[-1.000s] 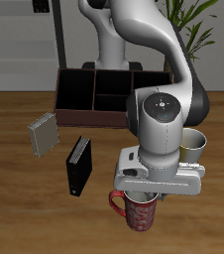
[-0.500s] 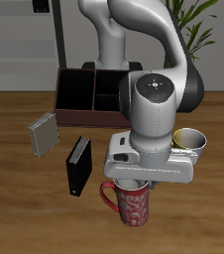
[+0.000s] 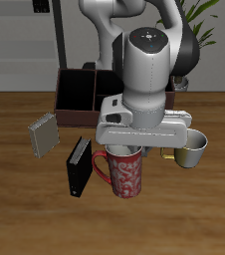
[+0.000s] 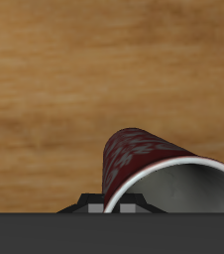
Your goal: Place the red mug into the back desk caddy's left compartment
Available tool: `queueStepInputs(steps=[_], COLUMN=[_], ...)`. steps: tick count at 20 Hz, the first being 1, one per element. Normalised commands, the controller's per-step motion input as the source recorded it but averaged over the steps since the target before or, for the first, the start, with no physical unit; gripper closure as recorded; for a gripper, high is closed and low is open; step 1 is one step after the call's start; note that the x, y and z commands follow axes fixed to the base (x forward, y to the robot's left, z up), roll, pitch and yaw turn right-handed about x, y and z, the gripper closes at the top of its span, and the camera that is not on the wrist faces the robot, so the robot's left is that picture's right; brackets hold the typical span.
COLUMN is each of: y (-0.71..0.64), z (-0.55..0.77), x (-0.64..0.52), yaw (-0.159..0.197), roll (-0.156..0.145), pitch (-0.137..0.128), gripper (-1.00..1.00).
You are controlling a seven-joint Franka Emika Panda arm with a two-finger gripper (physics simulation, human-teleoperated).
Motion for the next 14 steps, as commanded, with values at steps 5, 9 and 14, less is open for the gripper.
queueStepInputs(steps=[5, 9, 14], y=[-0.12, -0.04, -0.04], z=[0.35, 0.40, 0.28], x=[-0.43, -0.61, -0.57], yaw=[-0.006, 0.057, 0.031], roll=[0.006, 0.021, -0.002], pitch=[-0.017, -0.046, -0.027], gripper=[1.00, 1.00, 1.00])
